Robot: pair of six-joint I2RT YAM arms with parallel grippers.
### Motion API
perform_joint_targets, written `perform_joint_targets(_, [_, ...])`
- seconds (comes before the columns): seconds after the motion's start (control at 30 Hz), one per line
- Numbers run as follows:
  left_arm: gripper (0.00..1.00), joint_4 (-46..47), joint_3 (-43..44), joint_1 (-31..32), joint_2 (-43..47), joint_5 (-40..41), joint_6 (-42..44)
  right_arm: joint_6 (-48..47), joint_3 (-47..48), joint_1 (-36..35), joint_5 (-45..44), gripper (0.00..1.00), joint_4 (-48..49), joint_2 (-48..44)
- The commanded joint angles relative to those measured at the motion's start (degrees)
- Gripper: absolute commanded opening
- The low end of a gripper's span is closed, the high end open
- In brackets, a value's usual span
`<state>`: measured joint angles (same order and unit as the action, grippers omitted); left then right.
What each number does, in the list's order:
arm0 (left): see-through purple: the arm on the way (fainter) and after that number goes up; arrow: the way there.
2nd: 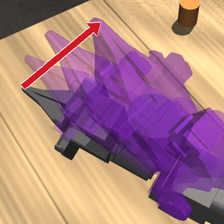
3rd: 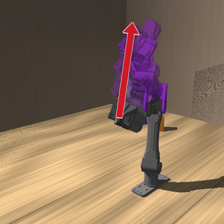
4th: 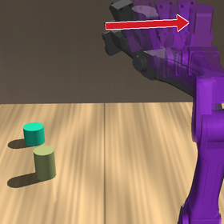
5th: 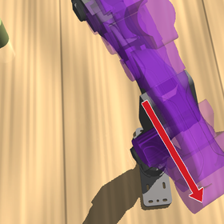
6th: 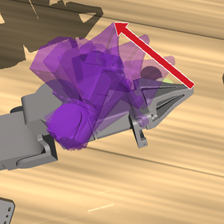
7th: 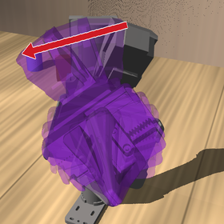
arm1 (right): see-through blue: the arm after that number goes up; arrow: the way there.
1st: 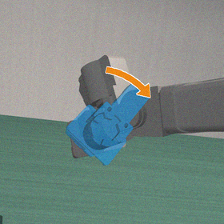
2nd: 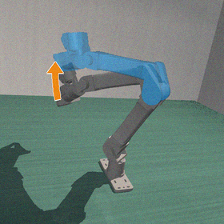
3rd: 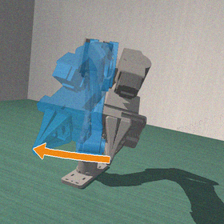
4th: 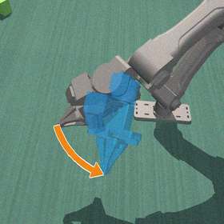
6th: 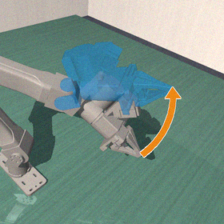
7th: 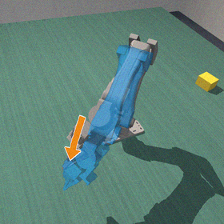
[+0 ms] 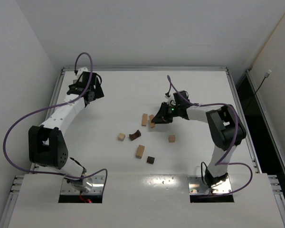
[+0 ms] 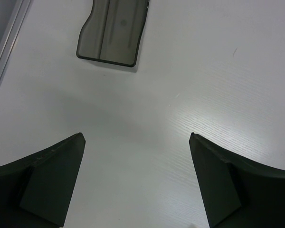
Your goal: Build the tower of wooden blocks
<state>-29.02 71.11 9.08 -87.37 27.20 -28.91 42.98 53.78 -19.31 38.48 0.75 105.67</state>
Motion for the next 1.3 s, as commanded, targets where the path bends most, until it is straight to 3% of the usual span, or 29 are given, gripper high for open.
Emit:
perform_joint_targets(0.0, [0.90,1.59,1.66,-1.08,0.01,0.13,0.34,9.05,0.27,1.12,-3.05,0.00,7.51,1.38])
perform_joint_targets(0.67, [0.90,1.59,1.66,-1.08,-1.57,0.66,0.34,15.47,3.88,1.64,-1.83,0.00,11.11,14.22])
perform_joint_targets(0.9, [0.90,1.59,2.19,-1.08,-2.10,0.66,0.34,13.45,4.49,1.12,-3.23,0.00,5.67,14.74])
perform_joint_targets(1.1, [0.90,1.07,2.72,-1.08,-2.10,0.66,0.34,12.13,3.97,0.59,-4.90,0.16,2.69,14.22])
perform_joint_targets(1.27, [0.90,1.07,2.72,-1.08,-2.10,0.66,-0.18,10.90,2.83,0.59,-6.83,0.41,1.10,13.17])
